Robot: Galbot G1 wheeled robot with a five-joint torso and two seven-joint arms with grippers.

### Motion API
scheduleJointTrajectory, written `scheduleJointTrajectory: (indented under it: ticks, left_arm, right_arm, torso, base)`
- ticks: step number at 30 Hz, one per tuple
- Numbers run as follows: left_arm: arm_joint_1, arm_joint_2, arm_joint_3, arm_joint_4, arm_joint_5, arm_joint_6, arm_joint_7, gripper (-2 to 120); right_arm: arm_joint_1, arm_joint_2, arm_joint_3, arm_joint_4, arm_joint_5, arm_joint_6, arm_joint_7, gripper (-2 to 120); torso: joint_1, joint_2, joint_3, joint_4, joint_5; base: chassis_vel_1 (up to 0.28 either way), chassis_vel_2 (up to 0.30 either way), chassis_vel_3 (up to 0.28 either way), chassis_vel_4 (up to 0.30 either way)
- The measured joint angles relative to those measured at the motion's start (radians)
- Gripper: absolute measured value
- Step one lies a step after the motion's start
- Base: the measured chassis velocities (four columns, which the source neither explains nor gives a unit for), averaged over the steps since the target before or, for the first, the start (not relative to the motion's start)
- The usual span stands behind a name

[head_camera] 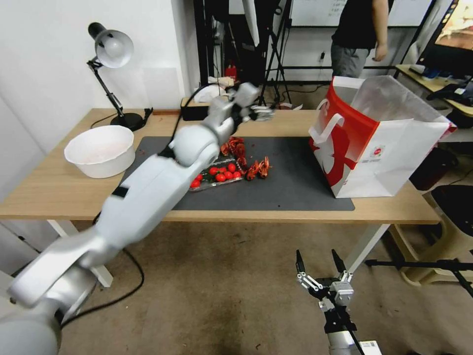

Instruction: Pick up the trash from the table and place it into the takeout bag.

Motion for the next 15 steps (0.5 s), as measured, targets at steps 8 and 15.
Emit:
scheduleJointTrajectory:
  ticks: [8, 15]
  left_arm:
    - [0.275, 0.083, -0.199, -0.142, 0.012, -0.075, -0.032, 100]
    - [0.481, 0.134, -0.343, -0.257, 0.026, -0.129, -0.037, 100]
  right_arm:
    - [0.004, 0.000, -0.010, 0.015, -0.002, -0.001, 0.000, 100]
    - [-0.001, 0.003, -0.014, 0.026, -0.019, 0.004, 0.001, 100]
  torso:
    - [0.000, 0.000, 0.000, 0.0004, 0.0000]
    - [0.000, 0.000, 0.000, 0.0000, 0.0000]
  base:
    - [0.000, 0.000, 0.000, 0.000]
    - [0.000, 0.000, 0.000, 0.000]
